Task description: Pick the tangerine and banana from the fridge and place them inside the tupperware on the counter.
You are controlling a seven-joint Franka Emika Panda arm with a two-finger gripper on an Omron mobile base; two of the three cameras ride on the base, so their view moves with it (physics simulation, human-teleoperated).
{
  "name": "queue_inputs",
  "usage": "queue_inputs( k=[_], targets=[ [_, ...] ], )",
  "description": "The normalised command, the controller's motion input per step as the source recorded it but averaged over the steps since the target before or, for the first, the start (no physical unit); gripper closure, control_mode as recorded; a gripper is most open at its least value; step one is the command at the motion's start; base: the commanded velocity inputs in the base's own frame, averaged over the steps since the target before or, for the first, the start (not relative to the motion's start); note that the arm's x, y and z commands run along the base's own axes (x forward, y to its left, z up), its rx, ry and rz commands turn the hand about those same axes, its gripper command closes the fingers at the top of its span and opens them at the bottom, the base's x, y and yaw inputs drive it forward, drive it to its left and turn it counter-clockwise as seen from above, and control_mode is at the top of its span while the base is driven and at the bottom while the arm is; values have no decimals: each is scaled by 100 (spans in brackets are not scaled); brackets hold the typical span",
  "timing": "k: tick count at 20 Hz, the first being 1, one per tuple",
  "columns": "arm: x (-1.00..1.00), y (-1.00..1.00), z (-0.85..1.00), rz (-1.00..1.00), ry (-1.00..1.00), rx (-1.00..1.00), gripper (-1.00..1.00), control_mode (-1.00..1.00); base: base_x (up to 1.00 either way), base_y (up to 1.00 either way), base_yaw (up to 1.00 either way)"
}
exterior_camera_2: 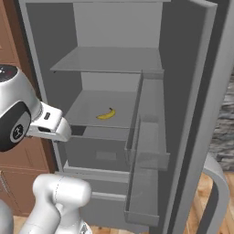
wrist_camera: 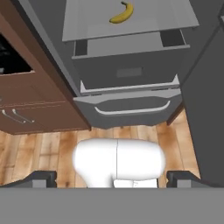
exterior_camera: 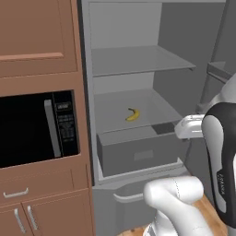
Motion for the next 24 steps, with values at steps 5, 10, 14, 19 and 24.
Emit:
queue_inputs(
  k=[5, 10, 14, 19, 24],
  targets=[
    [0, 0, 0, 0, 0, 0, -100, 100, 33, 0, 0],
    [0, 0, -19, 0, -3, -2, -100, -100, 6, 0, 0],
    [19, 0, -54, 0, -11, -7, -100, -100, 0, 0, 0],
    [33, 0, -27, 0, -22, -6, -100, -100, 0, 0, 0],
    [12, -1, 0, 0, -13, -1, -100, -100, 0, 0, 0]
  ],
)
